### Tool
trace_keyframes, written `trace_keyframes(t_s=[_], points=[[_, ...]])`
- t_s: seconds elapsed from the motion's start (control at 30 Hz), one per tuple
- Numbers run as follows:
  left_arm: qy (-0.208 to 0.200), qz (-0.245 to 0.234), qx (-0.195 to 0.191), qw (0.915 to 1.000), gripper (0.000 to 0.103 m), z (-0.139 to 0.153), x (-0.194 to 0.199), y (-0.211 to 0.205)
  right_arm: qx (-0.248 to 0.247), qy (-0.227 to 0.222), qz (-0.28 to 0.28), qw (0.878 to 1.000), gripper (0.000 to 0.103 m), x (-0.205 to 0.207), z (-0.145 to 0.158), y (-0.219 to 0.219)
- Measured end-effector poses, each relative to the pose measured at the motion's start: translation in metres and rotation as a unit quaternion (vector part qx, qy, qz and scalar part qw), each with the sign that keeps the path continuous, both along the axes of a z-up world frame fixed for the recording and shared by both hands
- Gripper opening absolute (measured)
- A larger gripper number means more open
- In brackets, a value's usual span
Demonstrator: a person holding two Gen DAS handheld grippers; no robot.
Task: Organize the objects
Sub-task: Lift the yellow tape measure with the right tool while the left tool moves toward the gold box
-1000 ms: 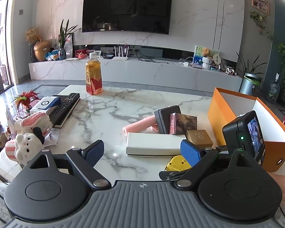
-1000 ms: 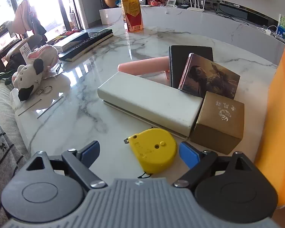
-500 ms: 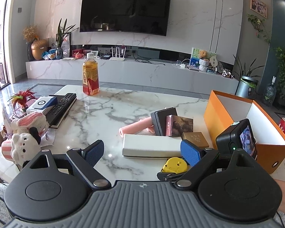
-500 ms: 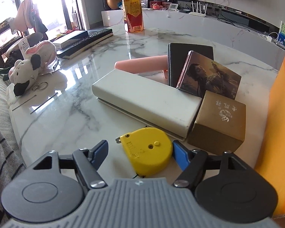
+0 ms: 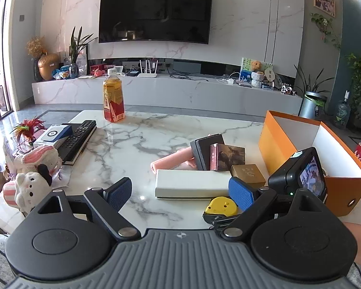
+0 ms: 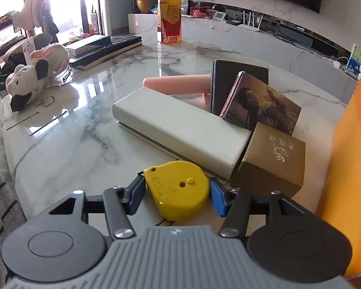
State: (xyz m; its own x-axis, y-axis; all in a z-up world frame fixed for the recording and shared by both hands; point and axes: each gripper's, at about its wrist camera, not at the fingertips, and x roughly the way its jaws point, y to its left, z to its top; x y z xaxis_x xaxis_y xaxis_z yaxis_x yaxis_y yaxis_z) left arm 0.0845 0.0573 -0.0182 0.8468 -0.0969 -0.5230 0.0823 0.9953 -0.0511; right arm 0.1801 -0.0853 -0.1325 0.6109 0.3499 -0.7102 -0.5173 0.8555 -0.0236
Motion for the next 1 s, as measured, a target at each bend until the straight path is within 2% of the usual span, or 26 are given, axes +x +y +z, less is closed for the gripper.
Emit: trace_keyframes(t_s=[0.23, 0.53, 0.6, 0.73, 0.83, 1.0], points=[[-0.004, 0.003, 0.008, 1.0, 0.103, 0.001, -0.001, -0.001, -0.008, -0.018, -0.007, 1.0, 0.059, -0.003, 0.002, 0.001], [-0.013, 0.001, 0.008, 0.9999, 0.103, 0.008, -0.003, -0.002, 0.031, -0.031, -0.026, 0.999, 0.059, -0.017, 0.034, -0.013], [-0.018, 0.003, 0.008, 0.9998, 0.103, 0.01, -0.004, -0.004, 0.039, -0.034, -0.033, 0.998, 0.059, -0.025, 0.042, -0.019], [-0.038, -0.001, 0.022, 0.999, 0.103, 0.016, -0.007, -0.009, 0.037, -0.069, -0.035, 0.996, 0.059, -0.044, 0.062, -0.029], [-0.038, -0.01, 0.032, 0.9987, 0.103, 0.019, -0.005, -0.013, 0.045, -0.079, -0.034, 0.995, 0.059, -0.059, 0.077, -0.039], [-0.024, -0.05, 0.014, 0.9984, 0.103, 0.027, 0.005, -0.022, 0.025, -0.087, -0.036, 0.995, 0.059, -0.092, 0.089, -0.062]])
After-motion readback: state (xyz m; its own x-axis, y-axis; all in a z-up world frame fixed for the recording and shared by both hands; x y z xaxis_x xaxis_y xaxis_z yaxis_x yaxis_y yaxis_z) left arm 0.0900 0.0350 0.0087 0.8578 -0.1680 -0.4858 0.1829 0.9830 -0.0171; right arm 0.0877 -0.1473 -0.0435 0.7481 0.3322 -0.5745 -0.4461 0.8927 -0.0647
